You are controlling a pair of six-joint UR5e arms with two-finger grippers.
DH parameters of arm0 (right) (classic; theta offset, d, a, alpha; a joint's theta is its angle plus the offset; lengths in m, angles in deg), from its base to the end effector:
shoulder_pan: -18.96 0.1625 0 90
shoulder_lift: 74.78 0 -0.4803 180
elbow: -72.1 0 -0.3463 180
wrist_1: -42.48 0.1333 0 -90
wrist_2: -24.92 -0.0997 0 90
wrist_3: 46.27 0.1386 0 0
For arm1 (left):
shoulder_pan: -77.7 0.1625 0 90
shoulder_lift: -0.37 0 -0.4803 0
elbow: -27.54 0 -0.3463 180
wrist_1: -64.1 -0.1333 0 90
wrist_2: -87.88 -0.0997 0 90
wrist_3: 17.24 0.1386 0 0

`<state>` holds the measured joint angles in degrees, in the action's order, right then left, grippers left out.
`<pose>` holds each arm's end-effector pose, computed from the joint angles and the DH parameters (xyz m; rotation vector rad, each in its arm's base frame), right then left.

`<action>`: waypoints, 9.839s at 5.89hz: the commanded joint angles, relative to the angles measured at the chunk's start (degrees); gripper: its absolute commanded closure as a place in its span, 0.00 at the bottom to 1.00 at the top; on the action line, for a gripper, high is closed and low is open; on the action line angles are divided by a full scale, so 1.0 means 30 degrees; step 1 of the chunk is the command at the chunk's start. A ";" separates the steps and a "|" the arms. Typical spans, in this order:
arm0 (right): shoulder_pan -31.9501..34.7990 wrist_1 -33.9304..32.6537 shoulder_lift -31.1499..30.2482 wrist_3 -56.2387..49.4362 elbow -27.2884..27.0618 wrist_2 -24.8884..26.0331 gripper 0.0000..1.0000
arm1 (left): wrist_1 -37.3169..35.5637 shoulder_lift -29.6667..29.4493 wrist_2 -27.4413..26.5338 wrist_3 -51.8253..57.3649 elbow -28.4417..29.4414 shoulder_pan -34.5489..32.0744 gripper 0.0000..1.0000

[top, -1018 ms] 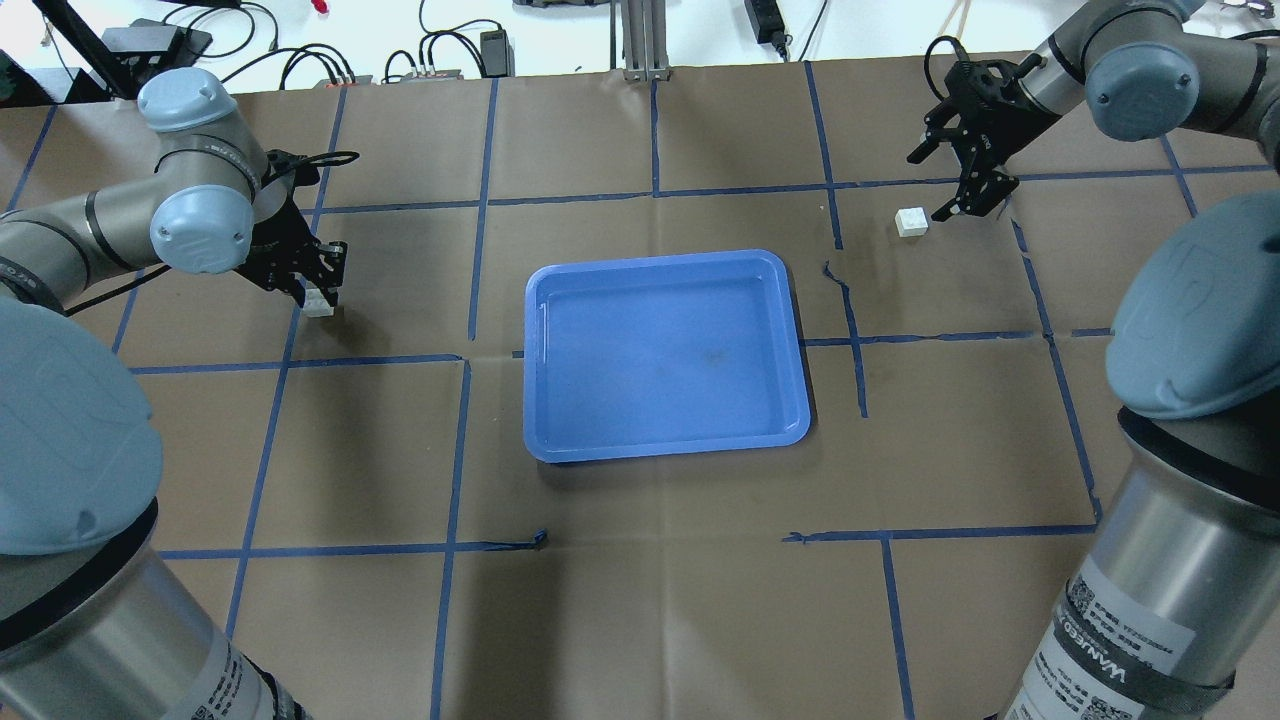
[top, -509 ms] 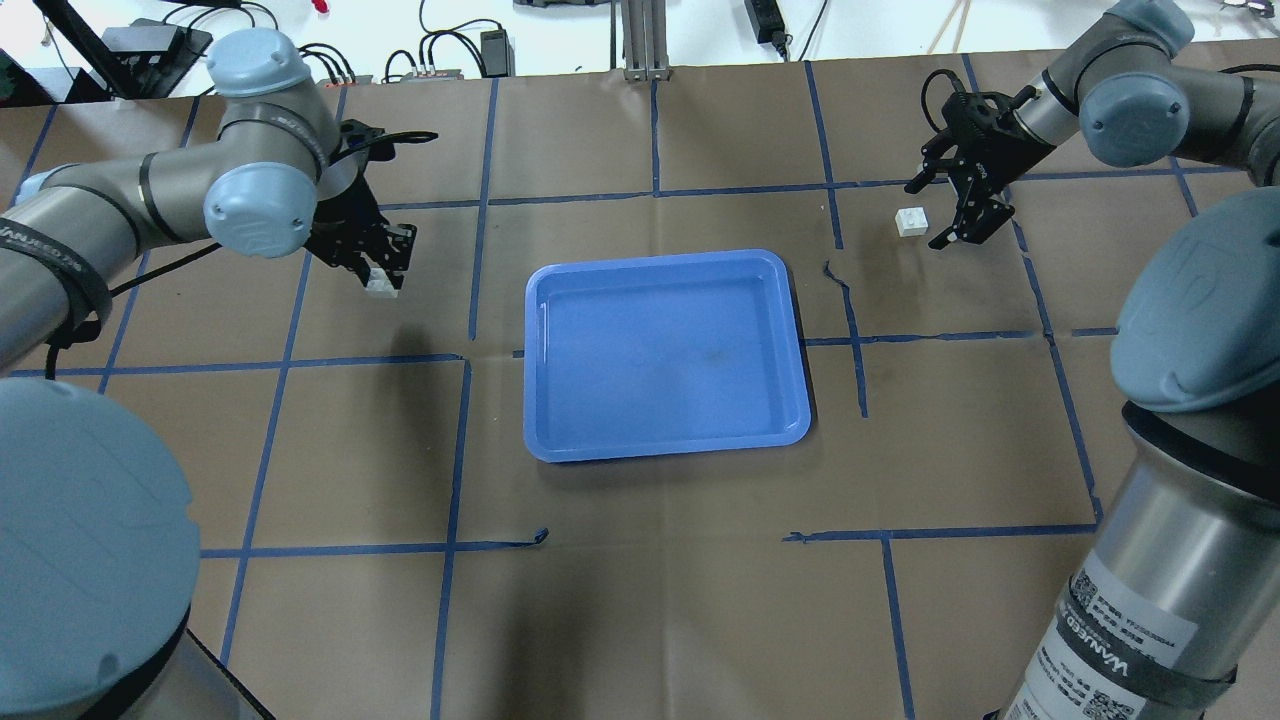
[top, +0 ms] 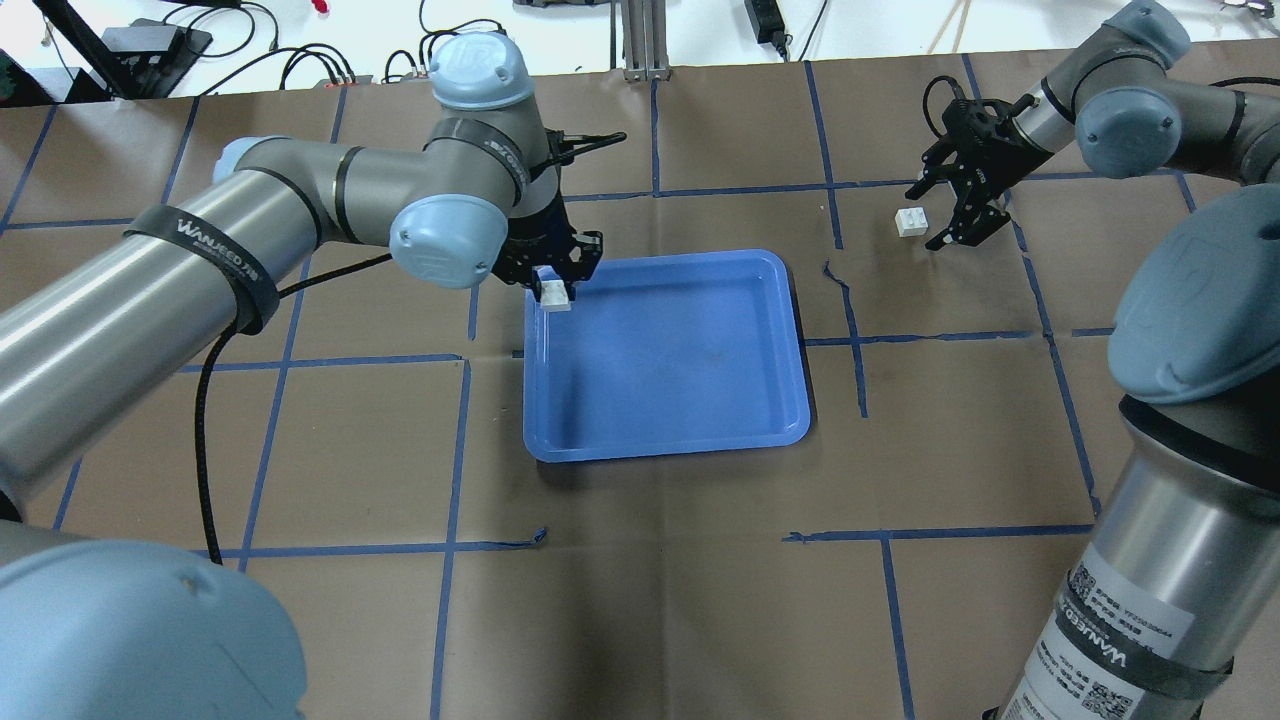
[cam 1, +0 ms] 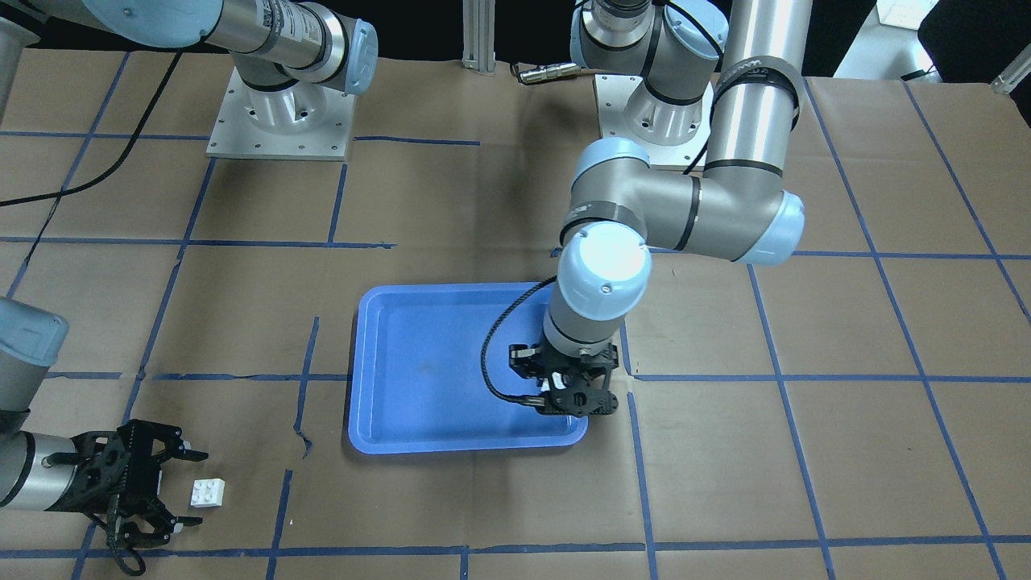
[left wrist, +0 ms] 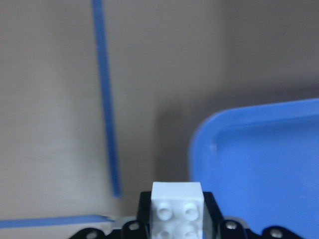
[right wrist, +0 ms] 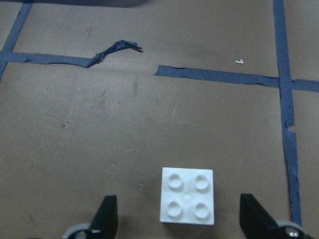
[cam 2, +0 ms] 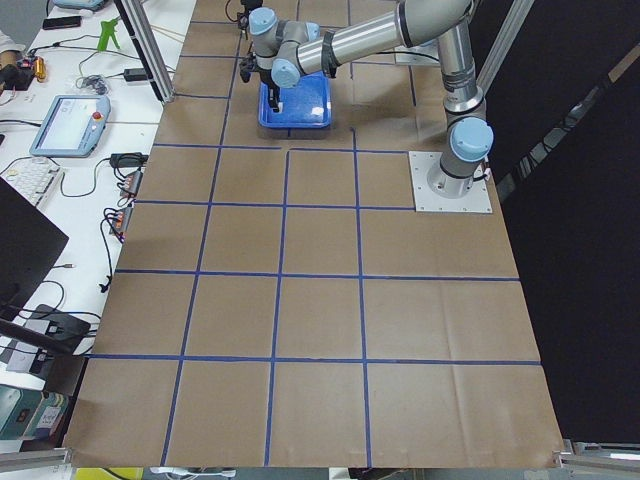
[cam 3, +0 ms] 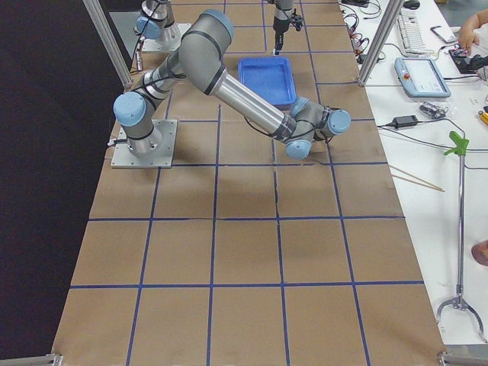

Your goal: Assemble white blocks and place on blue tray

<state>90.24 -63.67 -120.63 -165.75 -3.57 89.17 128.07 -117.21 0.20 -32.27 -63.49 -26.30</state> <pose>-0.0421 -0.7273 0.1901 -2.0509 1.7948 -0.4652 -0.2847 -0.5677 0.2796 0.0294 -3.1124 -0.0836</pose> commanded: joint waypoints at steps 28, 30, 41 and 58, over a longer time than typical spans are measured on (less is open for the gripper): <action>0.8434 -1.2715 -0.6376 1.0970 -1.2423 -0.0764 0.77 | 0.9551 1.1386 -0.1151 0.7551 -0.0182 0.2375 0.01; 0.8670 -1.2866 -0.6134 1.1173 -1.2423 -0.0822 0.77 | 1.0553 1.2177 -0.1006 0.6217 0.0109 0.3138 0.01; 0.9285 -1.4712 -0.5343 1.3460 -1.2365 -0.0939 0.77 | 1.0553 1.2151 -0.0918 0.5216 0.0785 0.4812 0.01; 0.9580 -1.4713 -0.5401 1.3841 -1.2599 -0.0969 0.77 | 1.0494 1.2297 -0.0860 0.5274 0.0785 0.4871 0.01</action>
<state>118.98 -107.81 -136.83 -124.31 -41.45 86.33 159.43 -80.33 -2.50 -16.52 -61.12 -11.74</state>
